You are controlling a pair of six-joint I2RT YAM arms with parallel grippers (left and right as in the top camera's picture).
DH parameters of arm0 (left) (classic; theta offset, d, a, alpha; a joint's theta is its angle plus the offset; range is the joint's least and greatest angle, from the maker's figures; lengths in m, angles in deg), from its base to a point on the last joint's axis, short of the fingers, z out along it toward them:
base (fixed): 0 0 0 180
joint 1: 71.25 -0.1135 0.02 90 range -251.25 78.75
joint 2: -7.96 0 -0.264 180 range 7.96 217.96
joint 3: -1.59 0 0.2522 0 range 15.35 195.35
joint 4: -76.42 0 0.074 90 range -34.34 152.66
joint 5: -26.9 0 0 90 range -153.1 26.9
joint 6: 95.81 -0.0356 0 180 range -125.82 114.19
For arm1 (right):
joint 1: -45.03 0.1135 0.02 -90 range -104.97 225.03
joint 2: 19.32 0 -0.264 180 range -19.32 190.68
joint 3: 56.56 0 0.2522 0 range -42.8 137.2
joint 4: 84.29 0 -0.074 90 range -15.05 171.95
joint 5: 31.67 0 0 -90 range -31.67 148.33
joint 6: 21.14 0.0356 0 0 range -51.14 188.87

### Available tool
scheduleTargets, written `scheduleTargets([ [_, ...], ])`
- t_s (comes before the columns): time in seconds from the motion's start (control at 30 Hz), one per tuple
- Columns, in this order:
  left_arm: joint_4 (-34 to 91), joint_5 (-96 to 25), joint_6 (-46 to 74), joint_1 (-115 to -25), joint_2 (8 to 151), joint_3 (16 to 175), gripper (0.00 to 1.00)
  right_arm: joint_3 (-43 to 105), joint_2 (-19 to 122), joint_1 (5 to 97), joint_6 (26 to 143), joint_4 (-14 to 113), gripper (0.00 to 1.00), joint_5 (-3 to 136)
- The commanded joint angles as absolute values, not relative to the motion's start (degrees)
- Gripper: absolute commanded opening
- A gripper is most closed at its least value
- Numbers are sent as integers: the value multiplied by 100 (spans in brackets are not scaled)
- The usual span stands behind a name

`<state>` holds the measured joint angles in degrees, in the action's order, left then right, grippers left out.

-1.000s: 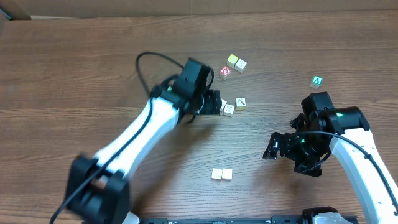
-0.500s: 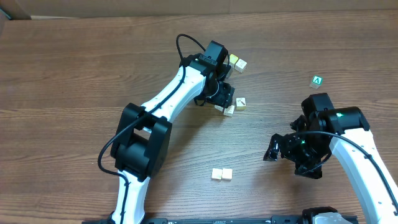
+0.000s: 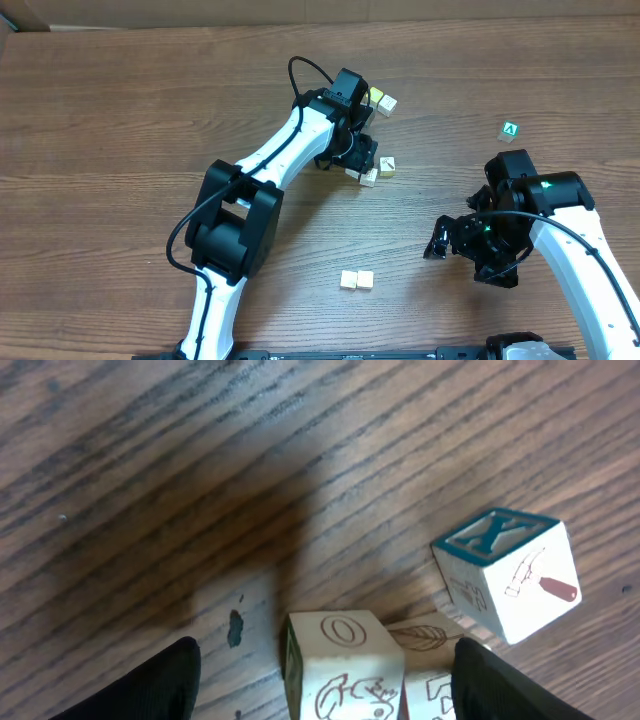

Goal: Flip 5 blocks
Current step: 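Reach the left gripper into the white block cluster and grasp one, then lift the white block and carry it toward the front row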

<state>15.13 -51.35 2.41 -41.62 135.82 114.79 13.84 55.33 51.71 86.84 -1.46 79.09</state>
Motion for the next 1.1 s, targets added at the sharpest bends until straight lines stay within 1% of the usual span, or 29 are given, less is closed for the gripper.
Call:
scheduleTargets([
  [0.0,1539,-5281,469,-4112,13798,11570,69,1491,5533,5145,8649,-114,100,7942],
  [0.07,1533,-5321,644,-4127,13798,11570,63,1491,5533,5145,8651,-98,100,7942],
  [0.17,1506,-5362,851,-4134,13798,11570,61,1491,5533,5145,8651,-70,100,7942],
  [0.27,1395,-5592,1295,-4134,13798,11570,56,1491,5533,5145,8647,-68,100,7939],
  [0.43,1163,-6016,1979,-4138,13798,11570,60,1491,5533,5145,8645,-46,100,7939],
  [0.57,1060,-6009,2018,-4141,13798,11570,60,1491,5533,5145,8643,-44,100,7939],
  [0.67,949,-5981,2014,-4141,13798,11570,54,1491,5533,5145,8643,-44,100,7939],
  [0.9,907,-5858,1835,-4141,13796,11570,28,1491,5533,5145,8643,-46,100,7939],
  [1.0,844,-5762,1704,-4141,13765,11601,24,1491,5533,5145,8643,-44,100,7937],
  [1.07,643,-5771,1594,-4145,13702,11710,24,1491,5533,5145,8643,-44,100,7937],
])
